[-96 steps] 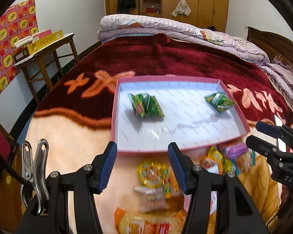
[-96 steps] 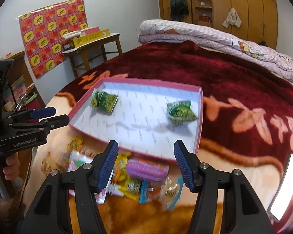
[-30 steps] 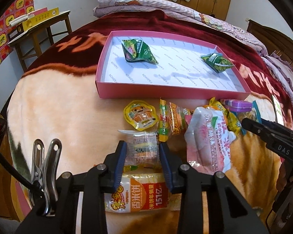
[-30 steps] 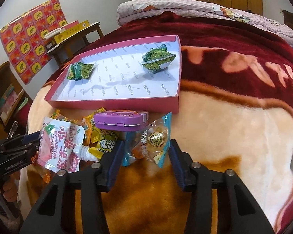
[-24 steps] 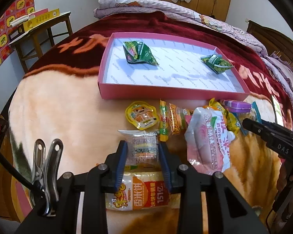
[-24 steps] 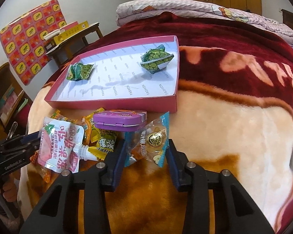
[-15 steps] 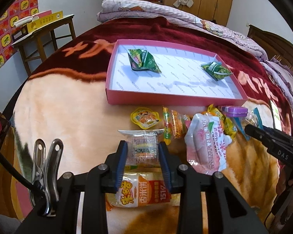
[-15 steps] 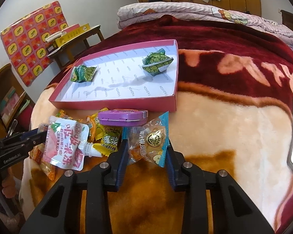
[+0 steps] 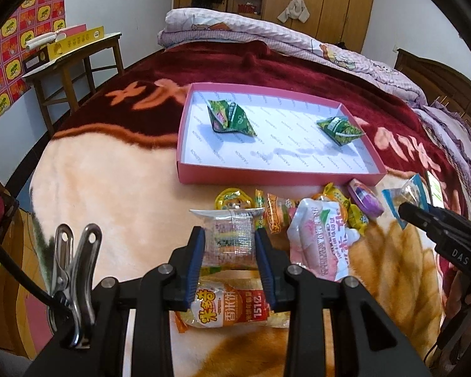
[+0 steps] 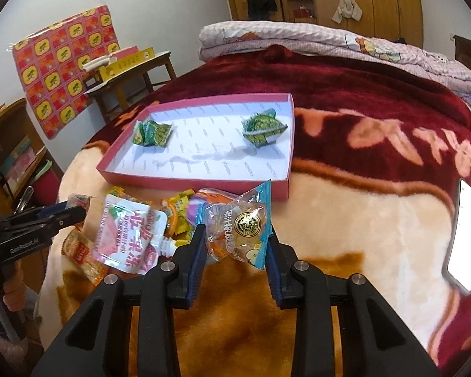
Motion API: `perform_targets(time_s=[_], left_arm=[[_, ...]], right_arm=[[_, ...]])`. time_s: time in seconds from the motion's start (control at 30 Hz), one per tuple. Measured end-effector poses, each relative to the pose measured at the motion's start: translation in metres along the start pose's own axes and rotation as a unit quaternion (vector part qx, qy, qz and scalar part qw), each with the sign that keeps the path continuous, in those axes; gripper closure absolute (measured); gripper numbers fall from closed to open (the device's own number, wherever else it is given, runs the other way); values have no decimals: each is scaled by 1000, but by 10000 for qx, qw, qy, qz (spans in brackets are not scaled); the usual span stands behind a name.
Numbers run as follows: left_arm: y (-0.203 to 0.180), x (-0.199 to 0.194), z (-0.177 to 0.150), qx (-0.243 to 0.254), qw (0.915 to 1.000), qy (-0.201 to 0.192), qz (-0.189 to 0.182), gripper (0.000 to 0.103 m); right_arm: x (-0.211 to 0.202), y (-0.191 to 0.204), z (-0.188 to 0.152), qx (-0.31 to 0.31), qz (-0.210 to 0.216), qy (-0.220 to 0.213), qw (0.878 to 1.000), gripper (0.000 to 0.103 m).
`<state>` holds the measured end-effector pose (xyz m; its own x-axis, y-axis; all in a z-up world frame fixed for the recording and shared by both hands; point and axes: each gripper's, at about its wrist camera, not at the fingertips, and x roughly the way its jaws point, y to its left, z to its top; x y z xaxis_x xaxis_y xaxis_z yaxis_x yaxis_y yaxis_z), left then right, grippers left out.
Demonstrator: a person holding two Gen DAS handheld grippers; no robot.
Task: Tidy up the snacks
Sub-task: 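Carry both clear candy packets up and into the pink tray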
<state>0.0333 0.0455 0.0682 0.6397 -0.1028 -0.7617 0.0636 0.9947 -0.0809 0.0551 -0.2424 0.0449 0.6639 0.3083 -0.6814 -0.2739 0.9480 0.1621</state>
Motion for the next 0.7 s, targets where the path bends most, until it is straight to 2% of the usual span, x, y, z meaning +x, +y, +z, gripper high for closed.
perform_targets(time_s=[0.7], left_arm=[[-5, -3, 36, 252, 9991, -298, 153, 69]], right_arm=[[-1, 5, 19, -148, -7, -83, 9999, 68]])
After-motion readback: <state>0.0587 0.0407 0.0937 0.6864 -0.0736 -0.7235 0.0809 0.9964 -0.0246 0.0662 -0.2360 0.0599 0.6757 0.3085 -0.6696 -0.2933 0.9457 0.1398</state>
